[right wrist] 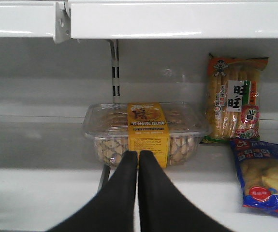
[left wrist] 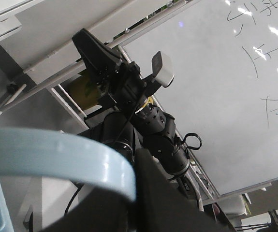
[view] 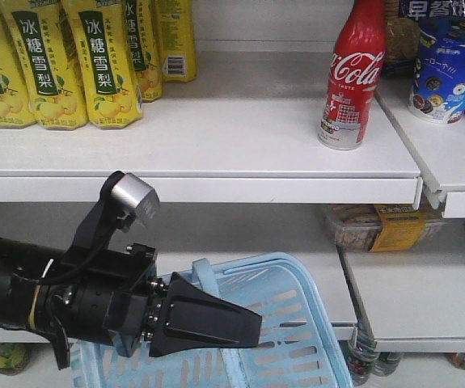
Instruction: Place coke in basket with both arms
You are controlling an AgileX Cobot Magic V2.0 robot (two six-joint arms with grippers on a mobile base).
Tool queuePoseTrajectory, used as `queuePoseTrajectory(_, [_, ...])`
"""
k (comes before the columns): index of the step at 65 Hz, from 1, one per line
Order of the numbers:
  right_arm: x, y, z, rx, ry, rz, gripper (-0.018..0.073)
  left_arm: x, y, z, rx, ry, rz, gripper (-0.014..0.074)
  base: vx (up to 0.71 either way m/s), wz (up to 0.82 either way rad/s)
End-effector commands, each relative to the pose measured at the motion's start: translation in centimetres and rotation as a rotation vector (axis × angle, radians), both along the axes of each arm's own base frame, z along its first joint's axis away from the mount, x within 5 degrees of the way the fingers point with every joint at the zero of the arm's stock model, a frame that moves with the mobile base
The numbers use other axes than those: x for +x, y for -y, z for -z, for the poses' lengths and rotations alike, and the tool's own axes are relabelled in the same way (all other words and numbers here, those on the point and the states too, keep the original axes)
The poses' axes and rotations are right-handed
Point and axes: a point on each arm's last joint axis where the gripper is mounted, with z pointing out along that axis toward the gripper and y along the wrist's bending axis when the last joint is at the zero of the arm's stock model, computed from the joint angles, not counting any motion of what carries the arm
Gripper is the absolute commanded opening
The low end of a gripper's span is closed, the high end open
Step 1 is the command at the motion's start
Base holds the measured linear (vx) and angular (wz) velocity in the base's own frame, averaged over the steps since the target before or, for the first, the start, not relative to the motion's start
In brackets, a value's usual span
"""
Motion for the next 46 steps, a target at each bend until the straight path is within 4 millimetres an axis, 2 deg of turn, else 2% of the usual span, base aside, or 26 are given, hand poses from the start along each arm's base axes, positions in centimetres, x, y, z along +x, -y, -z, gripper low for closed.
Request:
queuePoseTrajectory(1, [0.0,-0.1,-0.5,-0.017,0.073,-0.01,-0.0004,-1.2,-0.1,-2.8,-0.164,0.008,0.098,-0.0006,-0.01,0.04])
queuePoseTrajectory(27, [-0.1,-0.2,-0.8,0.003,0.113,-0.02,-0.0004,-1.2,-0.1,-2.8,-0.164,0.008,0.098,-0.0006,0.0,0.0])
queuePoseTrajectory(31, [-0.1,-0.3,-1.4,0.085,0.169,-0.035,-0.0004,-1.2,-0.1,-2.8,-0.164,0.008,0.098,-0.0006,0.0,0.0])
queuePoseTrajectory(38, [-0.3,-0.4,-2.6,0.328,0.293,-0.068,-0.0004,-1.2,-0.1,-2.8,-0.164,0.008,0.098,-0.0006,0.0,0.0])
queuePoseTrajectory(46, [-0.6,-0.3,-3.7,0.473,0.417,-0.092,-0.0004,-1.2,-0.1,-2.8,-0.164,0.008,0.098,-0.0006,0.0,0.0])
